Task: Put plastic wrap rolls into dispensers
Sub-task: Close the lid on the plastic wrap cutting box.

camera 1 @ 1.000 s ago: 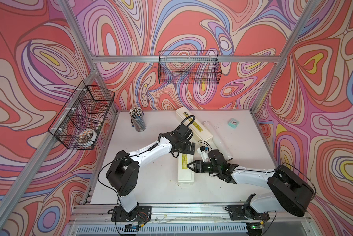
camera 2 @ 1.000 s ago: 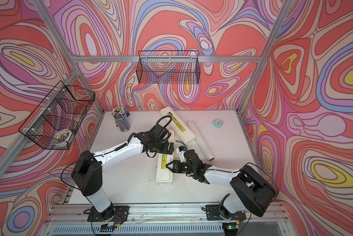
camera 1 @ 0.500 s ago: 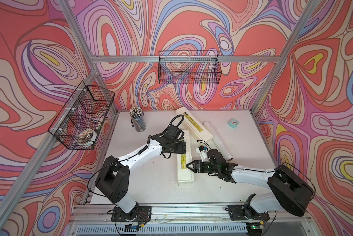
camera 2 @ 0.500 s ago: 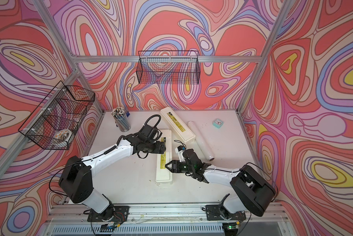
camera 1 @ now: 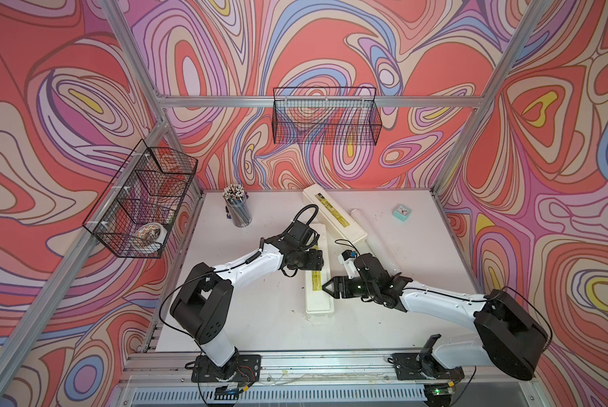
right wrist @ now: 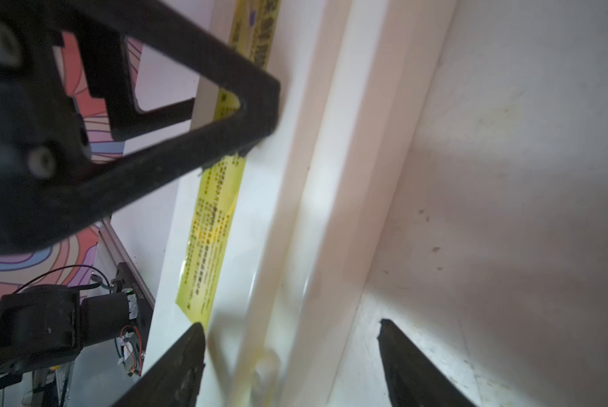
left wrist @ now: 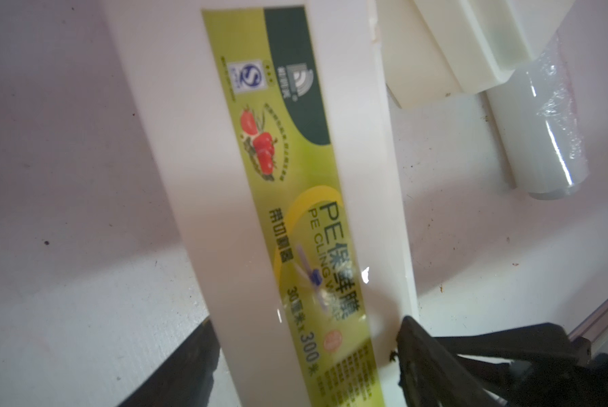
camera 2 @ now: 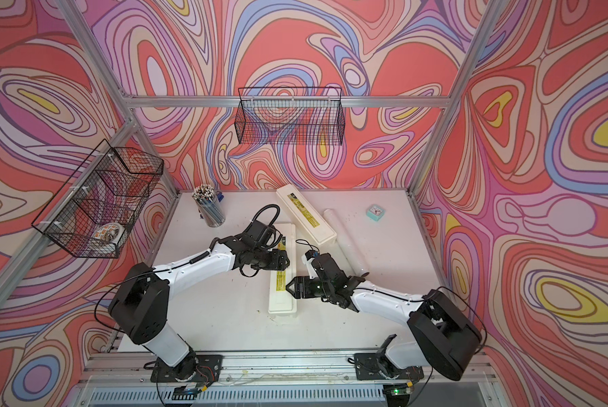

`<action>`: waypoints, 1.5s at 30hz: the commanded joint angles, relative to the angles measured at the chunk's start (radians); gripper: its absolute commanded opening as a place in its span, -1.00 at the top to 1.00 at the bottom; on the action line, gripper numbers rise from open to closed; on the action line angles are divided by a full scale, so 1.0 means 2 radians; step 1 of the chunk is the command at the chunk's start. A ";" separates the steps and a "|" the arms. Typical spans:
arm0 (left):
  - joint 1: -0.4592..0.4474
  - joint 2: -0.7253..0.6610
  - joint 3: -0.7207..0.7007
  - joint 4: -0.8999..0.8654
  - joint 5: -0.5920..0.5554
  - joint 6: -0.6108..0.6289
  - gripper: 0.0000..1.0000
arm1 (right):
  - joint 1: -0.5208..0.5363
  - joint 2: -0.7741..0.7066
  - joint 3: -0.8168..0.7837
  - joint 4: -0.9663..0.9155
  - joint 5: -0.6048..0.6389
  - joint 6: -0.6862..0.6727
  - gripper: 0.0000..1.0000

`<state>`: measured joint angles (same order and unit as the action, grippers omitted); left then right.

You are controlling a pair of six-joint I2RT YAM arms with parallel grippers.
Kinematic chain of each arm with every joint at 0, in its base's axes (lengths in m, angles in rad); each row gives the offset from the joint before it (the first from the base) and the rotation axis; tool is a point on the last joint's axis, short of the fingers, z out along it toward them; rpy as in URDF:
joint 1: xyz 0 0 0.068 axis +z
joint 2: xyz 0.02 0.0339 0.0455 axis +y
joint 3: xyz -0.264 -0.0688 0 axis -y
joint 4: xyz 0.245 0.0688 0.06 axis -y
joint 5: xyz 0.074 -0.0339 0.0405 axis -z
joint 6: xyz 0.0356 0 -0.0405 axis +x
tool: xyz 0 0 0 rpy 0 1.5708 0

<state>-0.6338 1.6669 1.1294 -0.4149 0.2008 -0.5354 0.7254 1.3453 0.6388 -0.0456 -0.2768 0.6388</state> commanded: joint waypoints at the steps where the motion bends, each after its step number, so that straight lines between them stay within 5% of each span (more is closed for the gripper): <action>1: -0.001 0.020 -0.026 -0.041 -0.014 0.006 -0.57 | -0.016 -0.024 0.028 -0.057 0.050 -0.015 -0.69; 7: -0.001 0.010 -0.023 -0.040 -0.005 0.022 -0.56 | -0.079 -0.004 0.057 -0.020 0.018 -0.021 -0.75; 14: 0.007 -0.027 -0.020 -0.005 -0.014 0.029 -0.70 | -0.115 0.109 0.158 0.031 -0.044 -0.042 -0.86; 26: 0.109 0.009 0.027 0.053 0.113 0.028 -0.71 | -0.125 0.280 0.266 0.073 -0.085 -0.021 -0.85; 36: 0.113 0.073 0.004 0.072 0.128 -0.011 -0.73 | -0.119 0.334 0.238 0.103 -0.117 0.038 -0.39; 45: 0.146 0.042 -0.048 0.093 0.114 -0.040 -0.73 | -0.070 0.383 0.246 0.094 -0.141 0.058 -0.03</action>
<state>-0.3611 1.7592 1.0824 -0.1890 0.4751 -0.5888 0.5041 2.0159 1.1690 0.2722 -0.5079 0.7269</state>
